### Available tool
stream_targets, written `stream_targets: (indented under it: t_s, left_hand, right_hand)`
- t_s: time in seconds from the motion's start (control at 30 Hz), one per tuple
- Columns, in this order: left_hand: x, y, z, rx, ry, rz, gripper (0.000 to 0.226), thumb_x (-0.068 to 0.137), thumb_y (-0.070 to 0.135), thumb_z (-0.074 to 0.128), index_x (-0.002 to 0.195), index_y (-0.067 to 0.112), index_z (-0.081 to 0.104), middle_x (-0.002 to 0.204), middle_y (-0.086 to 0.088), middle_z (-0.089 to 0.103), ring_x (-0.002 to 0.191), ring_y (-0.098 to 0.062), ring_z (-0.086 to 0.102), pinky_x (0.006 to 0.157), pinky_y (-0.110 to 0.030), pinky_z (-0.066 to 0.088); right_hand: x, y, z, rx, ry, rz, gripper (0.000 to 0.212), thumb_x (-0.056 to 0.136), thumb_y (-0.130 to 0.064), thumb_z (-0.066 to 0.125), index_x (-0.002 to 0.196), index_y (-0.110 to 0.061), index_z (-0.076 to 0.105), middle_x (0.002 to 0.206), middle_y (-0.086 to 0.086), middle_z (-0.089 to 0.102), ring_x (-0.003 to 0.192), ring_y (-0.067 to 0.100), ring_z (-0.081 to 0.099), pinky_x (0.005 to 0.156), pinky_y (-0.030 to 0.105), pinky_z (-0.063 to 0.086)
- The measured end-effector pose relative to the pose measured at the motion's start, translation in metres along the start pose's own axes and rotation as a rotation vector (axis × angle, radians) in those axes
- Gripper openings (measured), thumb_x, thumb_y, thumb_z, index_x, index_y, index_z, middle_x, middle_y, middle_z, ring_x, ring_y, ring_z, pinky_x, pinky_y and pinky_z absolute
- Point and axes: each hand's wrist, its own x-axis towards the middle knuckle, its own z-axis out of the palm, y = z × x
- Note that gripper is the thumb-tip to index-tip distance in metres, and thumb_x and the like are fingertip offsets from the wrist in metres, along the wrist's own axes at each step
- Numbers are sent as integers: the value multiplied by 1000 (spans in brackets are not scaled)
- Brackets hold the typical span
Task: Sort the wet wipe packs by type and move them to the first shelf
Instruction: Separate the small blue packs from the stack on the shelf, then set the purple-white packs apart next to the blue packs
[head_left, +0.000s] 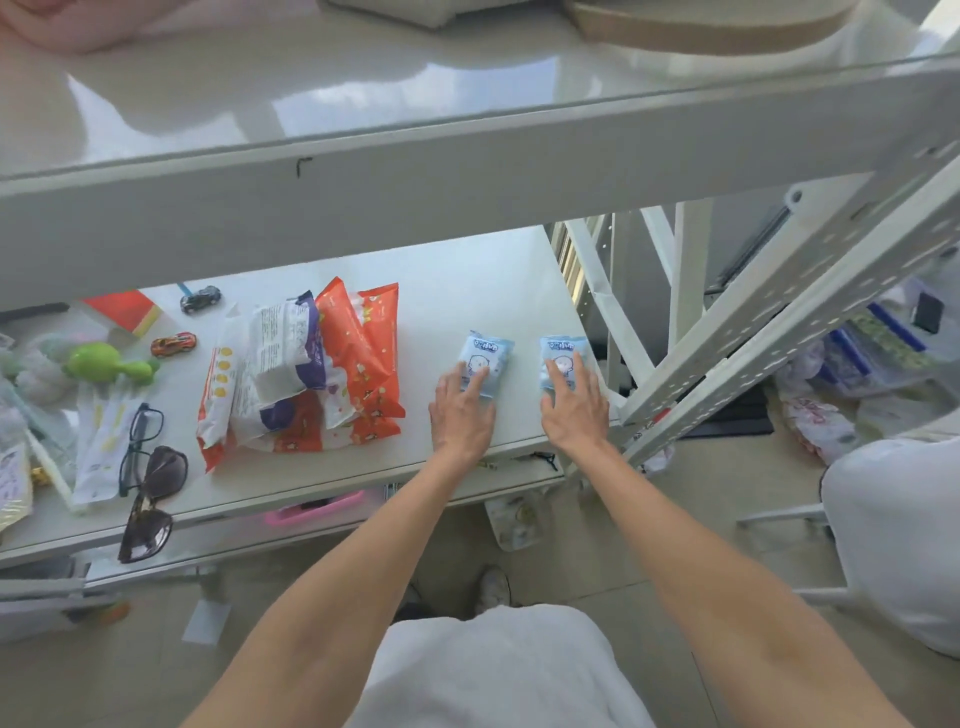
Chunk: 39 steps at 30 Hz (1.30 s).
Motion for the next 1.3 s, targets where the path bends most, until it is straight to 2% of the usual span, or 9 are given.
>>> stream_targets:
  t_s: [0.1,0.33,0.47,0.67,0.83,0.93,1.03,1.2,1.3]
  left_hand:
    - [3,-5,8,61,14,107,53,95,16,59,147,24,51,159,-7,37,140,-30,37,96,-49,52]
    - [-2,44,18,83,-101,148,67,94,11,54,157,26,37,164,-11,22,137,-37,33,115,-38,35]
    - [-6,67,24,90,-172,121,75,88,9,57,157,25,33,163,-12,17,133,-38,31,114,-36,33]
    - [-6,63,6,94,-245,100,79,87,13,59,159,30,31,165,-7,19,139,-35,31,113,-43,35]
    - [-17,27,-48,-280,35,63,35,91,4,58,124,9,67,124,-9,64,116,-27,60,101,-38,50]
    - [-22,-12,-104,-361,365,-21,16,90,-1,61,102,6,69,104,-8,66,94,-21,63,84,-29,55]
    - [-22,-69,-160,-358,602,-197,17,90,0,59,103,8,67,108,-10,60,97,-24,61,81,-26,52]
    - [-7,-152,-195,-324,460,-520,47,91,29,72,126,2,57,126,-23,55,116,-42,57,103,-44,45]
    - [-4,-164,-203,-447,335,-548,54,91,39,73,125,0,56,114,-13,61,107,-32,60,91,-33,49]
  right_hand:
    - [3,5,2,69,81,-44,51,105,-24,45,156,-27,41,171,8,16,156,31,20,125,46,25]
    - [4,-3,-10,178,202,-23,40,98,-6,50,136,-8,61,156,20,42,144,36,41,115,50,41]
    - [12,0,-23,194,231,7,27,97,-8,53,120,-1,66,138,18,53,123,38,55,101,49,50]
    - [17,-6,-29,122,242,-27,26,95,-8,55,115,1,68,127,20,59,114,40,59,99,52,48]
    - [10,-57,-27,183,344,-165,32,83,1,60,113,-2,71,118,20,62,107,39,61,92,52,50]
    - [1,-124,-28,308,313,-339,29,84,3,59,110,-4,70,112,17,63,101,34,62,89,46,52]
    - [-15,-203,-29,454,185,-473,20,90,2,54,104,-3,69,99,17,69,87,32,66,81,42,55]
    - [-45,-304,-17,377,-20,-457,21,92,-12,49,97,0,66,94,26,73,84,41,67,66,38,45]
    - [-54,-324,-13,331,-44,-373,31,95,-21,51,99,5,68,102,28,73,95,44,69,77,44,54]
